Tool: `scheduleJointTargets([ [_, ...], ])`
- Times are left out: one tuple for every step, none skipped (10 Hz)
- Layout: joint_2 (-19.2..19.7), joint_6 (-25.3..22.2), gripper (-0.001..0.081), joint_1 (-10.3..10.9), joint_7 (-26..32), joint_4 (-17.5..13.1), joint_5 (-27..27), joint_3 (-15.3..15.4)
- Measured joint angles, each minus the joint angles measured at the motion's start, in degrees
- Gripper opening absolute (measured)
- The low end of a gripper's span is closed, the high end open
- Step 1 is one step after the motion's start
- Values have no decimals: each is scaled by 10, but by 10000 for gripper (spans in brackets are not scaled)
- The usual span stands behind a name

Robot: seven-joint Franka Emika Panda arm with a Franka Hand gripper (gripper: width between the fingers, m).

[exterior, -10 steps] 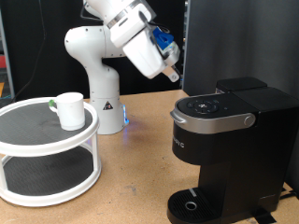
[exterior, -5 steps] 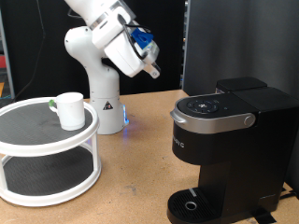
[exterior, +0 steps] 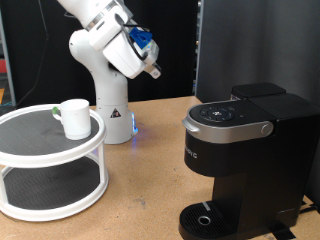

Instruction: Make a cup of coffee with the keurig machine

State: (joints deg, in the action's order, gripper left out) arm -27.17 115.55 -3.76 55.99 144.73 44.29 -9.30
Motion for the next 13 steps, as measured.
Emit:
scheduleJointTargets([
  [-8, -39, 7, -5, 12, 1, -14, -16],
  [-18, -82, 7, -11, 23, 1, -34, -32],
  [-27, -122, 7, -17, 39, 1, -57, -48],
  [-36, -159, 7, -22, 59, 0, -81, -63],
  [-46, -192, 7, -28, 72, -1, -104, -77],
  [-55, -209, 7, -32, 78, 0, -113, -84],
  [-55, -198, 7, -32, 76, 2, -107, -83],
  [-56, -174, 7, -33, 61, 9, -88, -83],
  [-59, -151, 7, -38, 37, 20, -75, -82],
  [-66, -136, 7, -48, 13, 32, -74, -82],
  [-77, -137, 7, -62, 2, 43, -78, -84],
  [-87, -162, 7, -75, 2, 48, -99, -92],
  [-96, -183, 7, -82, 2, 49, -109, -100],
])
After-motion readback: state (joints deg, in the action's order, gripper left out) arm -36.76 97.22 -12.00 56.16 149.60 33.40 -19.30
